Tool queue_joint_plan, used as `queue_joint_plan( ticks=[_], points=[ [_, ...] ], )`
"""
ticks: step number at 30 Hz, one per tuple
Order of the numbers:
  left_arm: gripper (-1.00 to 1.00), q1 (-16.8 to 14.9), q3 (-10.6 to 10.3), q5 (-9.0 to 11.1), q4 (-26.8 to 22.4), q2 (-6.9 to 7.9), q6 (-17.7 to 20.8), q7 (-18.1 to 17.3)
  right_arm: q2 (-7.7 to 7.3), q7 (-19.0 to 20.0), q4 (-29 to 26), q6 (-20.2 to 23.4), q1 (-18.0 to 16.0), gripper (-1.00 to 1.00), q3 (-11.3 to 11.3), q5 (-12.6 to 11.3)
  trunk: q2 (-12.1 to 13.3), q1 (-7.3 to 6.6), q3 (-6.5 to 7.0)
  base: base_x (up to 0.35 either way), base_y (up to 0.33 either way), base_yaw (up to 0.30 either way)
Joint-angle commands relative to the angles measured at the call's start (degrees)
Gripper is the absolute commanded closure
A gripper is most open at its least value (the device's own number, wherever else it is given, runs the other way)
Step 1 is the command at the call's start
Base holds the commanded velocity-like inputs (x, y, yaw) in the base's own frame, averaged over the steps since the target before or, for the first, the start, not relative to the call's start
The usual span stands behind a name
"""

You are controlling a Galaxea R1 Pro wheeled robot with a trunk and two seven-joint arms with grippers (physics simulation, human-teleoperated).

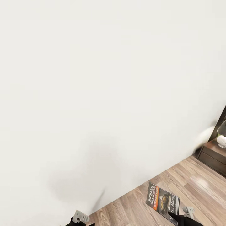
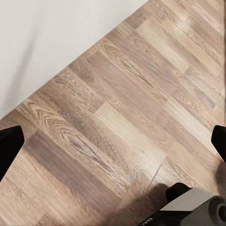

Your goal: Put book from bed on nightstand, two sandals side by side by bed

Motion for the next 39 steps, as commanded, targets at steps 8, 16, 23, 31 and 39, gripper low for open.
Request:
queue_joint_plan(
  ticks=[8, 16, 23, 31, 39],
  points=[
    [-1.00, 0.0, 0.4, -0.6, 0.0, -0.01, -0.3, -0.2, 0.02, 0.0, 0.2, -0.4, -0.1, 1.00, 0.4, -0.4, -0.1, 0.03, -0.42, 0.001, 0.000, -0.233],
    [-1.00, 0.0, 0.4, -0.6, 0.0, -0.02, -0.3, -0.2, 0.02, 0.0, 0.2, -0.4, -0.1, 1.00, 0.4, -0.4, -0.1, 0.03, -0.72, 0.000, 0.000, -0.208],
    [-1.00, 0.0, 0.4, -0.6, 0.0, -0.02, -0.3, -0.2, 0.02, 0.0, 0.2, -0.4, -0.1, 1.00, 0.4, -0.4, -0.1, 0.03, -0.90, 0.000, 0.000, -0.201],
    [-1.00, 0.0, 0.4, -0.6, 0.0, -0.02, -0.3, -0.2, 0.02, 0.0, 0.2, -0.4, -0.1, 1.00, 0.4, -0.4, -0.1, 0.03, -0.93, 0.000, 0.000, -0.203],
    [-1.00, 0.0, 0.4, -0.6, 0.0, -0.02, -0.3, -0.2, 0.02, 0.1, 0.2, -0.4, -0.1, 1.00, 0.4, -0.4, -0.1, 0.03, -1.06, 0.001, 0.000, -0.167]
  ],
)
